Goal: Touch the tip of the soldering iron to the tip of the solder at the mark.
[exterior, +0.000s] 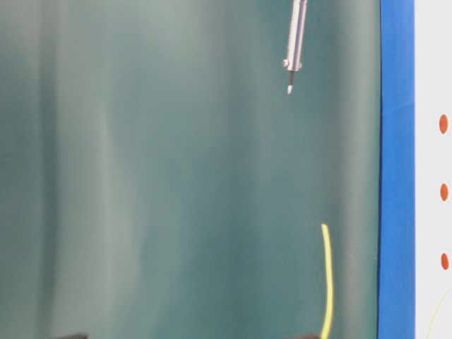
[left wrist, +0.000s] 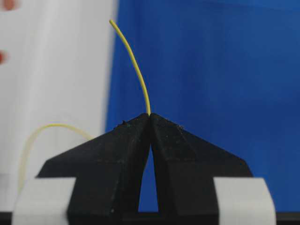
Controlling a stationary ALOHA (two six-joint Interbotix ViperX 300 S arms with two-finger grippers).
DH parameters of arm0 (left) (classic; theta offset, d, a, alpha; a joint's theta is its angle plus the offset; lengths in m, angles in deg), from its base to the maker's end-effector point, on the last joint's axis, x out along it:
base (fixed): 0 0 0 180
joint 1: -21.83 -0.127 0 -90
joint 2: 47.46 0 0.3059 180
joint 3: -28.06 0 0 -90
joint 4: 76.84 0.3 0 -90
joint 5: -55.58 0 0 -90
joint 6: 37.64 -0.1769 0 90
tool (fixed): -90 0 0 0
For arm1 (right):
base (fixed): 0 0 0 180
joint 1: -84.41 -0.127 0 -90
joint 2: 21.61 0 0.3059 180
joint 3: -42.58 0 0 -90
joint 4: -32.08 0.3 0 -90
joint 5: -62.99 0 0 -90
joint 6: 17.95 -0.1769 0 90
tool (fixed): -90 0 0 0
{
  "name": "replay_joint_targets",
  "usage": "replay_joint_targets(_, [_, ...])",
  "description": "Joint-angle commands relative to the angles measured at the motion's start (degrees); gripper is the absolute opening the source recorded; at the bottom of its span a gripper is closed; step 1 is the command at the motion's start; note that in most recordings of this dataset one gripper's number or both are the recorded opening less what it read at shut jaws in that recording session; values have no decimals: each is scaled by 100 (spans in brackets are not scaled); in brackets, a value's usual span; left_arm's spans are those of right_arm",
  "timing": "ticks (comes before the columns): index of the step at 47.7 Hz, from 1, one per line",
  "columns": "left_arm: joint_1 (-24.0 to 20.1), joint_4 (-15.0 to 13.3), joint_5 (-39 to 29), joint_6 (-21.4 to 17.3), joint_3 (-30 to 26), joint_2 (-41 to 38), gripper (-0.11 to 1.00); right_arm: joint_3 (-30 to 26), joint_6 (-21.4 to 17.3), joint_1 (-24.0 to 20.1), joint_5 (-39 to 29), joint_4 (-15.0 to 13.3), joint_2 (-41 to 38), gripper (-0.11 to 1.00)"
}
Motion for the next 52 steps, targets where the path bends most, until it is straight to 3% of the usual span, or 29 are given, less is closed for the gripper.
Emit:
replay_joint_targets(1, [387, -9, 325, 114, 0, 0, 3, -149, -62, -536, 378, 26, -176, 6])
replay_joint_targets(12, [1187, -9, 1503, 519, 396, -527, 3, -123, -255, -1485, 1274, 26, -1099, 6])
replay_joint_targets(27, [1731, -9, 3085, 712, 598, -2004, 3, -105, -431, -2083, 2689, 26, -2883, 6])
replay_joint_targets(38, [1749, -18, 3305, 703, 492, -2804, 3, -176, -431, -2197, 3586, 53, -3929, 6])
replay_joint_targets(52, [1731, -9, 3296, 650, 527, -2813, 3, -387, -439, -2250, 3498, 62, -4465, 6])
